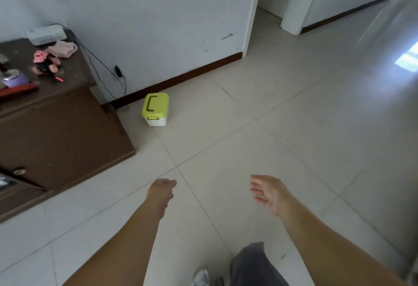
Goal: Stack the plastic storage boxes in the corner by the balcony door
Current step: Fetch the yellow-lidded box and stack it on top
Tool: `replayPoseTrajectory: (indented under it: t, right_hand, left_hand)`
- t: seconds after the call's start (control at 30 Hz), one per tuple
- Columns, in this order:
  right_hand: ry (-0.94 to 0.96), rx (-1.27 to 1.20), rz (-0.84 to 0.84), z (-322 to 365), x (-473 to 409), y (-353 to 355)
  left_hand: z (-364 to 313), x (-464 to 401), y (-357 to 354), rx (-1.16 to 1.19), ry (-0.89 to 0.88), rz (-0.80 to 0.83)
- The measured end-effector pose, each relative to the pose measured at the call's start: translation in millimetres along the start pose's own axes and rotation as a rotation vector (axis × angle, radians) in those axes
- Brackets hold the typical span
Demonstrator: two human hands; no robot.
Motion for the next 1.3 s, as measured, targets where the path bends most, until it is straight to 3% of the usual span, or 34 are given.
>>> replayPoseTrajectory:
  t: [0.57, 0.87, 1.13, 1.3]
  right_hand:
    - [0.134, 0.325, 0.203, 374, -261, -204]
    - [0.113, 0.431, 0.295, 485, -361, -374]
    - [0.117, 0.631, 0.341, 544, -415, -529]
    - [0.125, 0.836, 0.384, 555, -442, -615]
  left_hand:
    - [-266, -256, -78, 0.239, 0.188, -0.263]
    - [-338, -417, -90, 0.318, 0.325, -0.323]
    - [-380, -532, -83, 0.359, 0.471, -0.329]
    - [-372, -577, -79, 0.429, 0.594, -0.387]
Point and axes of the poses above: each hand's wrist, its own x-axis away from the middle knuckle, its own y-axis out of the back of the hand, z = x × y, the point moved 10 cm from there along -x, towards the middle knuckle, and after that the axes turned 13 degrees about -z, right-handed, at the moved point
